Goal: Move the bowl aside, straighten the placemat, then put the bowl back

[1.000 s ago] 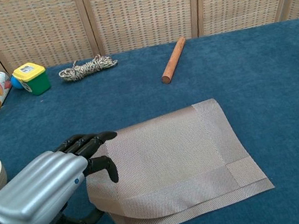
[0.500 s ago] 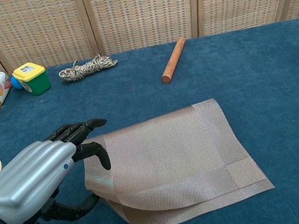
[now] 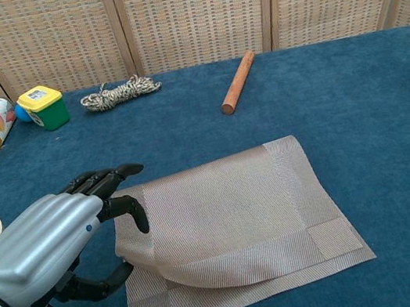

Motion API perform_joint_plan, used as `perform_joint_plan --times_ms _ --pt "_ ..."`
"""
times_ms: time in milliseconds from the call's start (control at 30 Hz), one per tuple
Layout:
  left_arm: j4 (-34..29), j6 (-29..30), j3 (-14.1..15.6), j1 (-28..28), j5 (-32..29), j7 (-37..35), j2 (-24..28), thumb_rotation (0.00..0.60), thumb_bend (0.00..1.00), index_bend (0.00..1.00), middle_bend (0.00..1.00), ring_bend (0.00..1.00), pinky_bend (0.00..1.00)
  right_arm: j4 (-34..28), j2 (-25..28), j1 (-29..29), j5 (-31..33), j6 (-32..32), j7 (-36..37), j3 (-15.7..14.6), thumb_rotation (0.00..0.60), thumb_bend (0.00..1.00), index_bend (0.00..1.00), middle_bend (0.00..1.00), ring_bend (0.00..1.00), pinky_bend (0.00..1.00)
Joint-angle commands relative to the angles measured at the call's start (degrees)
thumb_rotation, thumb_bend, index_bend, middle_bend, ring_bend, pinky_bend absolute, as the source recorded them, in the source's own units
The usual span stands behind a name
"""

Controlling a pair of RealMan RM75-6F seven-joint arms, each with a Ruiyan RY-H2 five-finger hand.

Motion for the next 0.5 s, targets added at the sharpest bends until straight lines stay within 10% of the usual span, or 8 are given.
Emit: perform_joint_plan --times_ms 33,500 --pt "1.2 -0.9 -0.3 -0.2 -1.1 1.0 -0.5 0.6 0.39 0.46 0.0 0.0 0.0 0.0 0.0 0.0 0.1 -0.1 0.1 0.0 0.6 0.13 0.0 0.0 0.0 0.0" --pt "4.1 -3.9 -1.0 -1.4 -4.3 2.8 -2.0 0.6 0.44 0.7 0.0 0.0 0.0 -0.2 0.3 0.1 0.0 -0.5 0.1 -0.2 0.6 0.13 0.0 0.0 0.0 0.0"
